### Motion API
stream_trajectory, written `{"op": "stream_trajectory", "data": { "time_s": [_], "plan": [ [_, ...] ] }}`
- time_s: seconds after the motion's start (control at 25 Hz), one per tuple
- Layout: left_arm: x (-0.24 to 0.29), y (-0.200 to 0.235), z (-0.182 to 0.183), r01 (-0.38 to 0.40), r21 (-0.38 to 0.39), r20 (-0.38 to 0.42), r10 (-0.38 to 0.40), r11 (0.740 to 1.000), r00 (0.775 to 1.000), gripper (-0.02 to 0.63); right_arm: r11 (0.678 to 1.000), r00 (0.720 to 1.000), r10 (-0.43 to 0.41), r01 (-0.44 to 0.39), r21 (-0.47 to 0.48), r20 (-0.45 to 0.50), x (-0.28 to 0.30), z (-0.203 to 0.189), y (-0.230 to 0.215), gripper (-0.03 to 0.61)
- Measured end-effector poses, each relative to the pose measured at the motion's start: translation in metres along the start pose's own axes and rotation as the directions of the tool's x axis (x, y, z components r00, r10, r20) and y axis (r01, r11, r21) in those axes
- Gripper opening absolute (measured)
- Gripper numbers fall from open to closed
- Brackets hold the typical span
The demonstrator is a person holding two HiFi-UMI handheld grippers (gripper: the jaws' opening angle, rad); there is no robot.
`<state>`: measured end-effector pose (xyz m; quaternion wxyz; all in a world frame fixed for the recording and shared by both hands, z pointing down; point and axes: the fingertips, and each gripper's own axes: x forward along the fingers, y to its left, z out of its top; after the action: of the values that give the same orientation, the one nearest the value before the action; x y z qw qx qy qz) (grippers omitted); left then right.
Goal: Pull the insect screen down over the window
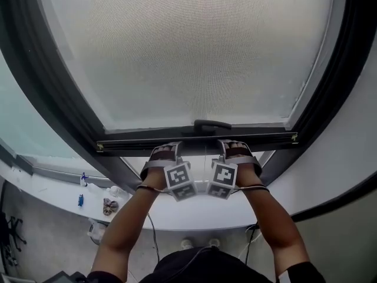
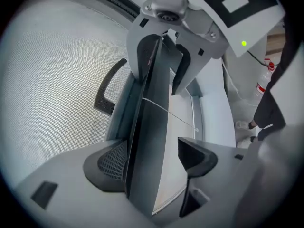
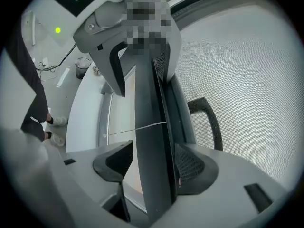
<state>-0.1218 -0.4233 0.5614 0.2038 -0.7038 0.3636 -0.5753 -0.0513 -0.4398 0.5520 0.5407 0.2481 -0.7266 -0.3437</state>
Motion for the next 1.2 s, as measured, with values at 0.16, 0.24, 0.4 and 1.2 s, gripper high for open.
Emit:
{"op": "stream_trajectory", "data": {
  "time_s": [0.16,0.24,0.4,1.2],
  "plan": [
    [-0.006,0.001,0.003,-0.009,-0.015,0.011,0.009,1.000,1.000,0.337,1.000,1.000,-0.001,0.001,-0.001,0.004,0.000,0.000,0.001,0.281],
    [-0.009,0.002,0.006,-0.002,-0.043,0.025,0.003,0.999,1.000,0.337,1.000,1.000,-0.001,0.001,0.000,0.007,-0.001,0.001,0.002,0.281],
    [-0.017,-0.001,0.010,0.011,-0.108,0.071,-0.003,0.994,0.997,0.337,1.000,0.999,-0.007,0.006,0.012,0.031,-0.009,0.003,0.004,0.282],
    [-0.152,0.044,0.057,0.039,-0.779,0.443,0.506,0.625,0.740,0.179,0.738,0.803,-0.443,0.076,0.670,0.398,-0.149,0.012,-0.041,0.228]
  ]
}}
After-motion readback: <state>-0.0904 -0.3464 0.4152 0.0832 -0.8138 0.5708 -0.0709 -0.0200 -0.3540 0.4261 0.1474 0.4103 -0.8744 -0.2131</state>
